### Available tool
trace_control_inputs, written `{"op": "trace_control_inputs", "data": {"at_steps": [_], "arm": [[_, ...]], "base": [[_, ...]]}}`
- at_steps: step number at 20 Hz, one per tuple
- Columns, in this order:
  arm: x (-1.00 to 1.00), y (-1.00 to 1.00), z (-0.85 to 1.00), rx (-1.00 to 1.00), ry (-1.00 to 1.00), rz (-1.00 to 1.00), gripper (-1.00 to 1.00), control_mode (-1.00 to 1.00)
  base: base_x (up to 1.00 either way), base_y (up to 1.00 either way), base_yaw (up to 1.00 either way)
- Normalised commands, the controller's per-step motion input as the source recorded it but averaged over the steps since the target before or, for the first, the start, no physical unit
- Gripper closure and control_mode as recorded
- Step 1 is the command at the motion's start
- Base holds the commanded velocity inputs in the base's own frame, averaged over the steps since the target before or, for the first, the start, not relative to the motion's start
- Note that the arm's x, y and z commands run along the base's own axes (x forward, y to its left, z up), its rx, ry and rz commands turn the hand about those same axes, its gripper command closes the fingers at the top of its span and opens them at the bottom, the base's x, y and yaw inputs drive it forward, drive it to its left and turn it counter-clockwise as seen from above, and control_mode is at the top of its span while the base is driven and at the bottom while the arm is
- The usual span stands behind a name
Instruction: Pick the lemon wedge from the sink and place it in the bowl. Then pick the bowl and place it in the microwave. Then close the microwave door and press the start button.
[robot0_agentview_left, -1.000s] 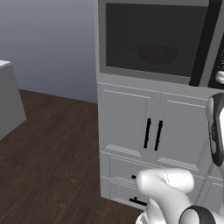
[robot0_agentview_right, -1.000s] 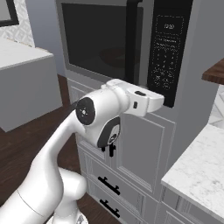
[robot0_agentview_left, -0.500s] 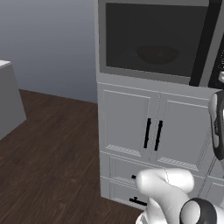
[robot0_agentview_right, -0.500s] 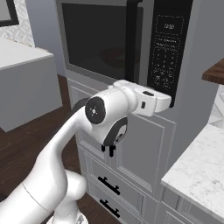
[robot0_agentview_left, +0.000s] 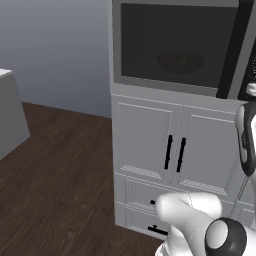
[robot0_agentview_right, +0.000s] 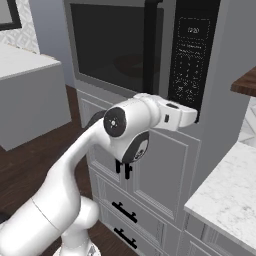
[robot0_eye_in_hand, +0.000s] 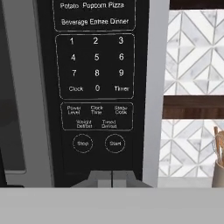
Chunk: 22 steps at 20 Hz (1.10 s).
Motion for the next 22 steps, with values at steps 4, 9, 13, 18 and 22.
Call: {"op": "trace_control_inputs", "data": {"at_steps": [4,9,13,18,22], "arm": [[0.13,-0.19,0.00,0.00,0.00,0.00,1.00,-1.00],[0.14,-0.07,0.00,0.00,0.00,0.00,1.00,-1.00],[0.20,-0.10,0.00,0.00,0.00,0.00,1.00,-1.00],[0.13,-0.18,0.00,0.00,0.00,0.00,1.00,-1.00],[0.15,-0.01,-0.07,0.00,0.00,0.00,1.00,-1.00]], "base": [[0.00,0.00,0.00],[0.00,0.00,0.00],[0.00,0.00,0.00],[0.00,0.00,0.00],[0.00,0.00,0.00]]}}
